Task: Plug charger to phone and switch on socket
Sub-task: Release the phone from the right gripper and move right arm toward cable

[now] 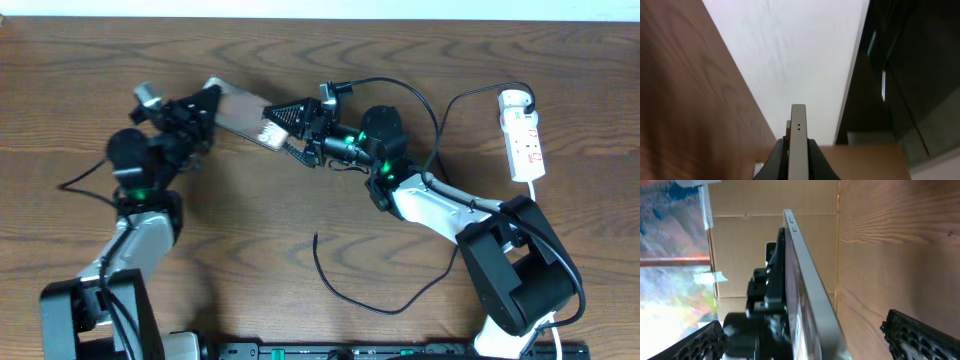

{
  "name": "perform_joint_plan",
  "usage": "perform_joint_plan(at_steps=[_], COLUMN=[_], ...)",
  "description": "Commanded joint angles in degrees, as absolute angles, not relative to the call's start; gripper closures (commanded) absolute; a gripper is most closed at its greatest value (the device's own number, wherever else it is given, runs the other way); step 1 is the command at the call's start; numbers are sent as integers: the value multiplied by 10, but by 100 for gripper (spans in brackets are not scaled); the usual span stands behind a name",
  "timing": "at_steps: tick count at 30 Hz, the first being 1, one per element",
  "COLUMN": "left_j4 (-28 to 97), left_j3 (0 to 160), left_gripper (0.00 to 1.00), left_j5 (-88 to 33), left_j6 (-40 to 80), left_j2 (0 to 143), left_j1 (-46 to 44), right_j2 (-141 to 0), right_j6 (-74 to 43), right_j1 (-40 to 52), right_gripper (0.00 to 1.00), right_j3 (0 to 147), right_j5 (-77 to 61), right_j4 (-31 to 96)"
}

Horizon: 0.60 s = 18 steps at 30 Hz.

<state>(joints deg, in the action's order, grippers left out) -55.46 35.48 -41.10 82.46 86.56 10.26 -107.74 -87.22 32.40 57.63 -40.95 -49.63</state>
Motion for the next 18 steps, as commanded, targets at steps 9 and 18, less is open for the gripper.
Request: perform_joint_plan(at_steps=[9, 18], left_j4=[-563, -563], left_j3=[364, 364], left_gripper=[93, 93], left_j5=[-686, -779], left_j6=[857, 856], left_j2=[856, 856], left_j1=[326, 382], right_j2=[-1079, -1079], right_j6=[-681, -380], right_j1=[286, 269], right_gripper=[5, 1], right_j3=[583, 754], right_j5=[-465, -440], right_j4=[-393, 98])
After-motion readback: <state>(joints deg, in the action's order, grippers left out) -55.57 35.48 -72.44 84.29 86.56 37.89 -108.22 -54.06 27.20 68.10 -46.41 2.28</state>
